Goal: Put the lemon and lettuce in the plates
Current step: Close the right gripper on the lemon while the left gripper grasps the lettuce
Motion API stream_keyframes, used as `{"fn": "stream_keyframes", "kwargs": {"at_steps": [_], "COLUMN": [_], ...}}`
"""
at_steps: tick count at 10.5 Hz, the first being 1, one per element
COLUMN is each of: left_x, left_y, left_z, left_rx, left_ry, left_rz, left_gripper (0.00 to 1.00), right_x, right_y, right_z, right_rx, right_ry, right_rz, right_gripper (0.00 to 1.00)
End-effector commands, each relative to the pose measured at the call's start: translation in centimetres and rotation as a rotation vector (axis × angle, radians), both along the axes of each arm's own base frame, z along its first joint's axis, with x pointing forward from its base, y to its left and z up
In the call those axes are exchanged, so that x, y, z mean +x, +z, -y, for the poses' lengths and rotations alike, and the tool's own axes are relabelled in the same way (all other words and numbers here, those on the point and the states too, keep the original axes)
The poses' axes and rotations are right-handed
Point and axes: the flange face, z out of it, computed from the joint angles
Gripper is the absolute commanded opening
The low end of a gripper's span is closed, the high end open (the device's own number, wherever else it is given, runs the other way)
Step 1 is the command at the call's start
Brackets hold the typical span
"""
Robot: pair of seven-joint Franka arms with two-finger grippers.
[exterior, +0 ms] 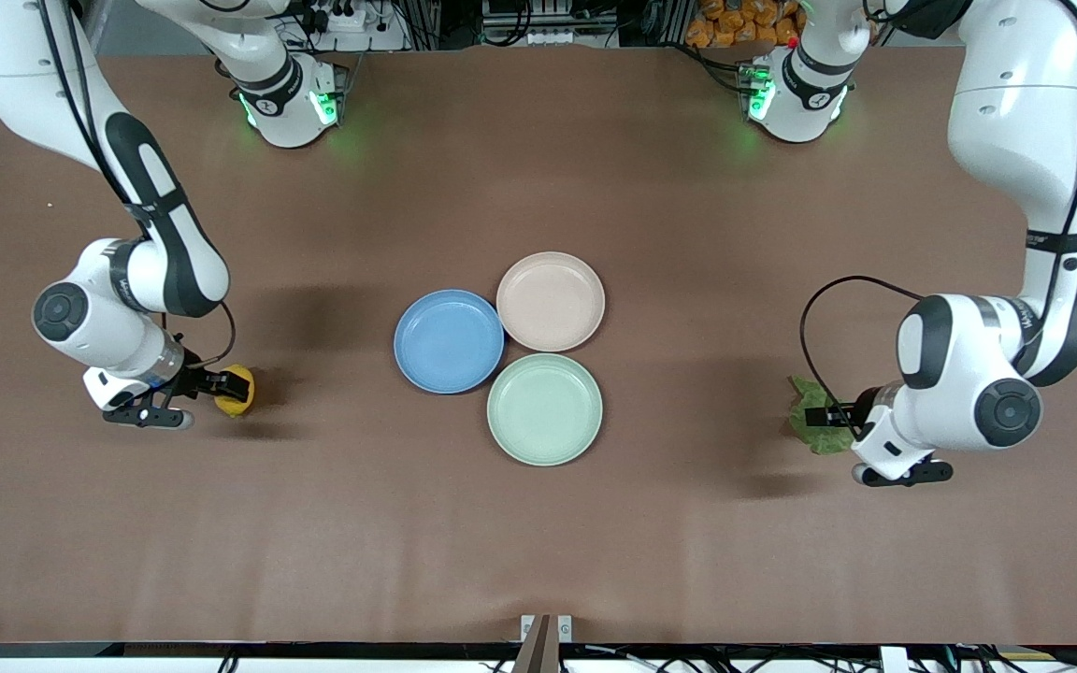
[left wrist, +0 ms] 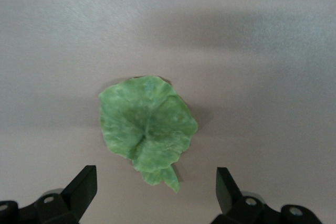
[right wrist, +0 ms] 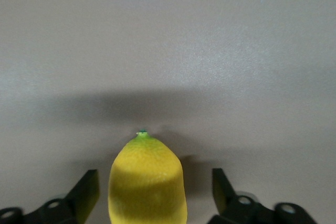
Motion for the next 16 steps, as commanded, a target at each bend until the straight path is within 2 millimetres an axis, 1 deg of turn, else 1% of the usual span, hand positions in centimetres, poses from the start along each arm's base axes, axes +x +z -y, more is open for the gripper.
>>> {"fn": "stream_keyframes", "kwargs": {"at_steps": [1,2,3,4,5,6,7,8,9,10,12,13,14,16], "left_x": [-0.6,-0.9,-1.1,-1.1,-1.2,-1.3,-1.4,-1.4,-1.4,-1.6,-1.4,-1.4,-1.4,-1.4], "left_y": [-2.7,-3.7,-4.8,-5.3,-5.7,-5.9,-6.6,-6.7,-6.9,-7.7,-7.9,-7.8,-7.8,-7.7], "left_z": [0.4,0.9,0.4,0.3,0.4,0.2,0.2,0.2,0.1,0.0,-0.2,-0.3,-0.3,-0.3], "left_rx": [0.002,0.001,0.002,0.002,0.002,0.002,0.003,0.003,0.003,0.001,0.001,0.001,0.001,0.0], "left_ry": [-0.034,-0.039,-0.033,-0.032,-0.033,-0.031,-0.03,-0.03,-0.028,-0.025,-0.022,-0.022,-0.022,-0.024], "left_rz": [-0.001,-0.016,-0.03,-0.036,-0.041,-0.042,-0.051,-0.053,-0.054,-0.065,-0.058,-0.056,-0.056,-0.055], "left_gripper": [1.0,1.0,1.0,1.0,1.0,1.0,1.0,1.0,1.0,1.0,1.0,0.92,0.76,0.54], "right_x": [-0.2,-0.1,0.0,0.2,0.8,1.5,2.4,3.2,4.3,5.2,6.4,6.8,7.1,7.2], "right_y": [-1.0,-1.0,-0.9,-0.6,0.4,1.8,3.3,4.7,6.9,9.0,12.2,13.7,14.8,15.4], "right_z": [-0.1,0.0,-0.1,0.0,-0.1,-0.2,-0.1,-0.3,-0.3,-0.8,-2.9,-5.0,-6.7,-9.8], "right_rx": [0.012,0.01,0.012,0.014,0.016,0.018,0.023,0.032,0.039,0.046,0.067,0.082,0.095,0.118], "right_ry": [-0.024,-0.026,-0.047,-0.086,-0.092,-0.093,-0.093,-0.09,-0.117,-0.135,-0.171,-0.197,-0.226,-0.245], "right_rz": [0.018,0.035,0.039,0.039,0.056,0.068,0.046,-0.007,-0.039,-0.071,-0.125,-0.134,-0.136,-0.131], "right_gripper": [0.41,0.23,0.0,0.0,0.0,0.0,0.0,0.0,0.0,0.0,0.0,0.0,0.0,0.0]}}
